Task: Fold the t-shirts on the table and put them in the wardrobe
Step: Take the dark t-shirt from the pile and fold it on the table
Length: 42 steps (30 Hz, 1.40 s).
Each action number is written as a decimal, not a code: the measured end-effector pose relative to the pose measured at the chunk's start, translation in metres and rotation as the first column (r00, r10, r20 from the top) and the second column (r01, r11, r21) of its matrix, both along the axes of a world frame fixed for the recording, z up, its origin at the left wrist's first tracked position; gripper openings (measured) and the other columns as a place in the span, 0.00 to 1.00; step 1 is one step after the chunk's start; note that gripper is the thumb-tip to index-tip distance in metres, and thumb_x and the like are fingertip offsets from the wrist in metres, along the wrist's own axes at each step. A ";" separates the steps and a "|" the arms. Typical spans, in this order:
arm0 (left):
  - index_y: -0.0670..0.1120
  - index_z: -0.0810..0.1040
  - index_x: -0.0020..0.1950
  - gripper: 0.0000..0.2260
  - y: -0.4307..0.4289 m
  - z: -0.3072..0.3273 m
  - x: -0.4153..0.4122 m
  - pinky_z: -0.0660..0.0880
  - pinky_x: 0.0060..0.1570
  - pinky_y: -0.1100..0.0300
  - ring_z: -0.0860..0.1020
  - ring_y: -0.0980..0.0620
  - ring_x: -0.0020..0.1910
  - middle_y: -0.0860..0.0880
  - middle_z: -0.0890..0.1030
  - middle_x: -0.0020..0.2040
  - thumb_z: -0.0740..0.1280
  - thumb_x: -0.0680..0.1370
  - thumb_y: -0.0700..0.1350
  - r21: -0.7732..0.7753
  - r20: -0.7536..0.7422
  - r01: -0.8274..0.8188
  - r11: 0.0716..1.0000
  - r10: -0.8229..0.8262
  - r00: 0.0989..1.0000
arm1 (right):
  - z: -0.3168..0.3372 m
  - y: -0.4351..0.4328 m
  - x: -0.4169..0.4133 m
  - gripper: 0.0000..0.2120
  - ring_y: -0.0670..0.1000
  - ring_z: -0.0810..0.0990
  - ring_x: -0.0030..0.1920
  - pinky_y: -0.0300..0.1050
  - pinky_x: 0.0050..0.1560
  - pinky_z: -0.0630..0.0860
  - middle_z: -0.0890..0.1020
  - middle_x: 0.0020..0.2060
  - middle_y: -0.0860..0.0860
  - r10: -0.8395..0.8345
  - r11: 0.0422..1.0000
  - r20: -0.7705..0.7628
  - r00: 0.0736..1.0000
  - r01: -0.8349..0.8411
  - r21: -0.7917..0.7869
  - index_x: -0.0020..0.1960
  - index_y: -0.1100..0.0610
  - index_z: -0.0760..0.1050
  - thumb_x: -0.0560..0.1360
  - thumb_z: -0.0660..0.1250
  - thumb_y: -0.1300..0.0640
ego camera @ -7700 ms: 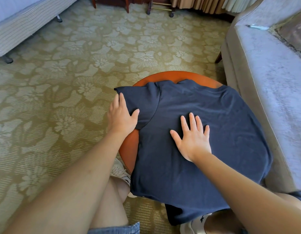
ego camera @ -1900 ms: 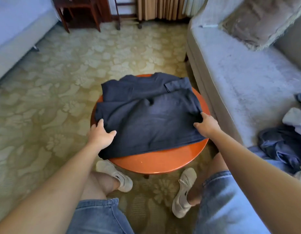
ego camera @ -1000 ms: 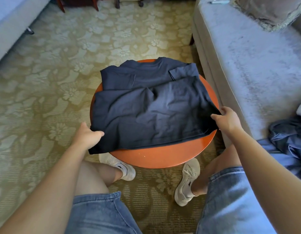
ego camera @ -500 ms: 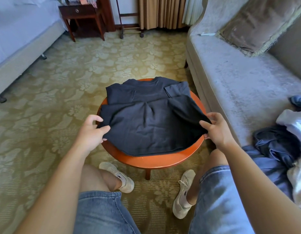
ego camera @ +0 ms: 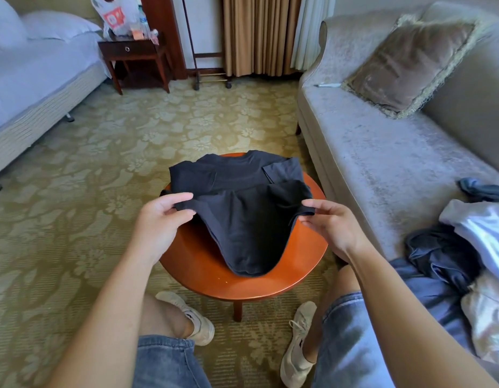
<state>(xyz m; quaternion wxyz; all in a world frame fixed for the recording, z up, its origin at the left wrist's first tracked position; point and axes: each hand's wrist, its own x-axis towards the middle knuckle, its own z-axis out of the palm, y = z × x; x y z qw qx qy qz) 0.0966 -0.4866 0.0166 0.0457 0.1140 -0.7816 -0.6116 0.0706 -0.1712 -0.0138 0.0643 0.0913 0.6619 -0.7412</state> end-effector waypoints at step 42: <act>0.49 0.82 0.60 0.10 -0.021 0.024 0.079 0.70 0.56 0.65 0.75 0.64 0.51 0.59 0.79 0.51 0.66 0.80 0.45 -0.114 -0.282 -0.193 0.975 0.154 0.947 | 0.035 0.013 0.057 0.14 0.44 0.72 0.34 0.38 0.34 0.68 0.75 0.29 0.45 -0.075 0.834 -0.394 0.916 0.274 0.479 0.36 0.52 0.76 0.80 0.62 0.57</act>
